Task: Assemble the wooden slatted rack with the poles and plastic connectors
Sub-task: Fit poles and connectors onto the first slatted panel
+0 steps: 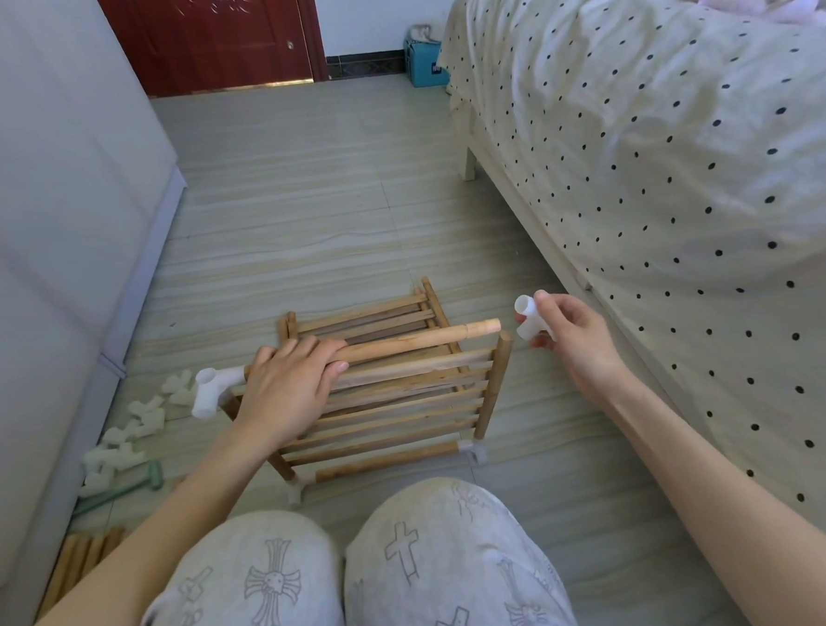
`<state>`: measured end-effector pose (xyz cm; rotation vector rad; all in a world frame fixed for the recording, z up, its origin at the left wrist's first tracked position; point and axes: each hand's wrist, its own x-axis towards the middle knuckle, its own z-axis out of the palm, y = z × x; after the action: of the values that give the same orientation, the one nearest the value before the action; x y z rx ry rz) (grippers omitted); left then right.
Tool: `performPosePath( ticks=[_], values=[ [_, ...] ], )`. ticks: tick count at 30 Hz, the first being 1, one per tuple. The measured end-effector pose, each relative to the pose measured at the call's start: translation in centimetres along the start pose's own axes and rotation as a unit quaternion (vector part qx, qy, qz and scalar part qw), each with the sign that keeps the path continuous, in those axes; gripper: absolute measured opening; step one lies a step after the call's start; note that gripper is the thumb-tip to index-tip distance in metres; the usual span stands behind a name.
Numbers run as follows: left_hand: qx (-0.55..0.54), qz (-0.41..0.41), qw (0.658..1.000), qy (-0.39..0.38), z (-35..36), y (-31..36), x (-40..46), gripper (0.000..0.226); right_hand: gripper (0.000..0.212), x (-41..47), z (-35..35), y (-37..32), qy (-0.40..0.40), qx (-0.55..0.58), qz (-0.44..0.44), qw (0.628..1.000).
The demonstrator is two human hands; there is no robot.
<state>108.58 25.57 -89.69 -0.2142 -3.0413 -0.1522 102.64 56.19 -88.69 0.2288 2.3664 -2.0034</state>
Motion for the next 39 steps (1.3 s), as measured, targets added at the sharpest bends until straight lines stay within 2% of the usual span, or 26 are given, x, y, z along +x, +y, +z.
performPosePath(
  ticks=[4,8,14,19,24,28,33,36,39],
  values=[
    [-0.006,-0.002,1.0,0.005,0.1,0.0,0.0,0.037,0.026,-0.1,0.7,-0.5,-0.016,-0.078,-0.049,0.996],
    [-0.005,-0.006,1.0,0.009,0.1,0.1,0.0,0.035,0.028,0.0,0.9,-0.2,0.003,-0.178,-0.087,0.98],
    [-0.009,-0.009,0.999,0.03,0.2,0.2,-0.1,0.03,0.023,-0.2,1.5,0.2,-0.016,-0.184,-0.069,0.98],
    [-0.02,-0.014,0.999,0.036,0.2,0.2,0.1,0.028,0.021,-0.7,2.3,-0.3,0.003,-0.186,-0.079,0.979],
    [-0.042,-0.035,0.997,0.054,0.0,0.0,0.0,0.027,0.039,-1.4,2.7,-1.8,0.0,-0.191,-0.09,0.978],
    [-0.063,-0.039,0.996,0.058,-0.2,0.0,0.0,0.027,0.041,-1.6,3.7,-2.1,-0.007,-0.195,-0.089,0.977],
    [-0.078,-0.051,0.994,0.061,-0.5,-0.6,0.1,0.027,0.046,-1.7,4.0,-2.4,-0.023,-0.142,-0.074,0.987],
    [-0.096,-0.052,0.992,0.057,-0.7,-1.0,0.1,0.028,0.048,-1.4,3.4,-2.0,-0.038,-0.061,-0.053,0.996],
    [-0.117,-0.056,0.99,0.056,-1.0,-1.4,0.2,0.025,0.045,-1.1,3.0,-1.2,-0.019,0.031,-0.022,0.999]
  ],
)
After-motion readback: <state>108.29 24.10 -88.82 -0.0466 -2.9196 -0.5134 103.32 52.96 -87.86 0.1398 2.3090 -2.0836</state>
